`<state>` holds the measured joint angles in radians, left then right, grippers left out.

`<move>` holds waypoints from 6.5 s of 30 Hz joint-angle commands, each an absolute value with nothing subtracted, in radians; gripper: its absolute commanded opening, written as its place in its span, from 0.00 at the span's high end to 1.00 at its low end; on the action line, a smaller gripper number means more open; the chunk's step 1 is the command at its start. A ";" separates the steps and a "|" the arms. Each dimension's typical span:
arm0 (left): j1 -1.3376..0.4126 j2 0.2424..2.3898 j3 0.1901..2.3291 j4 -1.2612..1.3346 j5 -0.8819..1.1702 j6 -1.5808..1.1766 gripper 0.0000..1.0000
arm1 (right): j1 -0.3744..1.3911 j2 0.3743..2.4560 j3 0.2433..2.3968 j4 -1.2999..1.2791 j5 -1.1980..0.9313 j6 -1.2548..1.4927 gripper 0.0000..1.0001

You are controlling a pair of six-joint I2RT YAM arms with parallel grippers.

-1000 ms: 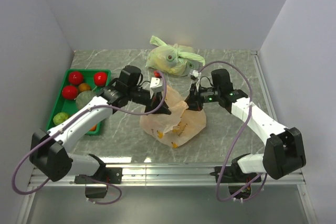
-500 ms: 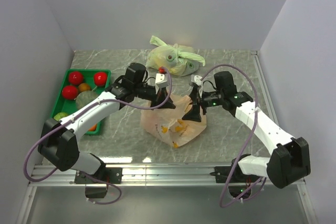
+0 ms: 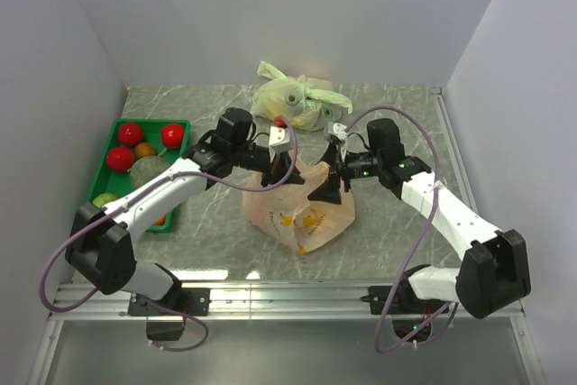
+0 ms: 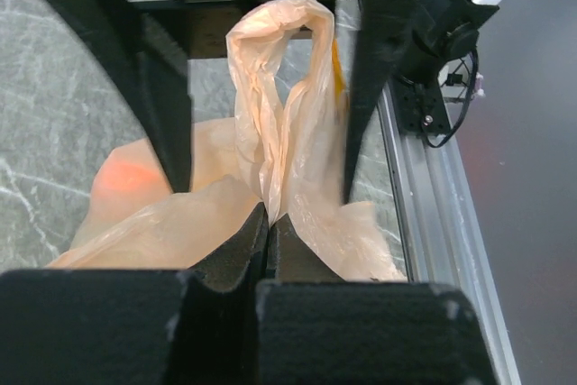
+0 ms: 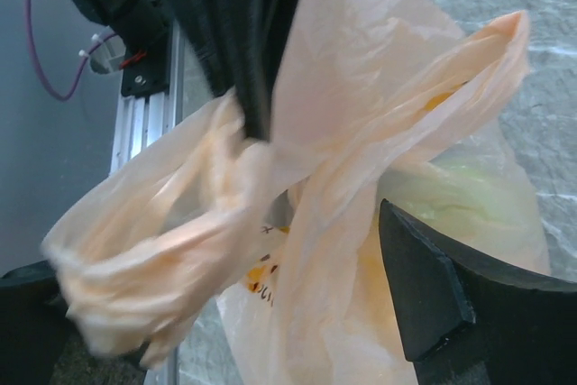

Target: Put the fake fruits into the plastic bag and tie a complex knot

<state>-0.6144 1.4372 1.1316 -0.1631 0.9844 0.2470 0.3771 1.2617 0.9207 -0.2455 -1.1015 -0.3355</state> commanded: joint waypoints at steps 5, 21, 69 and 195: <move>-0.640 1.402 1.115 -0.222 1.046 0.367 0.99 | 0.383 1.284 0.871 -0.083 -1.026 -0.268 0.13; -0.641 1.459 1.124 -0.224 0.925 0.348 1.00 | 0.413 1.387 0.903 -0.138 -1.074 -0.339 0.28; -0.410 1.733 1.588 -1.011 1.117 1.057 0.28 | 0.474 1.299 0.951 -0.339 -1.008 -0.739 1.00; -0.607 1.597 0.816 0.563 0.845 -0.825 1.00 | 0.328 1.356 0.835 -0.103 -0.818 0.403 0.50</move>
<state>-0.6090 1.6016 0.8230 0.4690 0.7895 -0.7948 0.3035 1.3205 0.7990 -0.1703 -0.8551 0.3927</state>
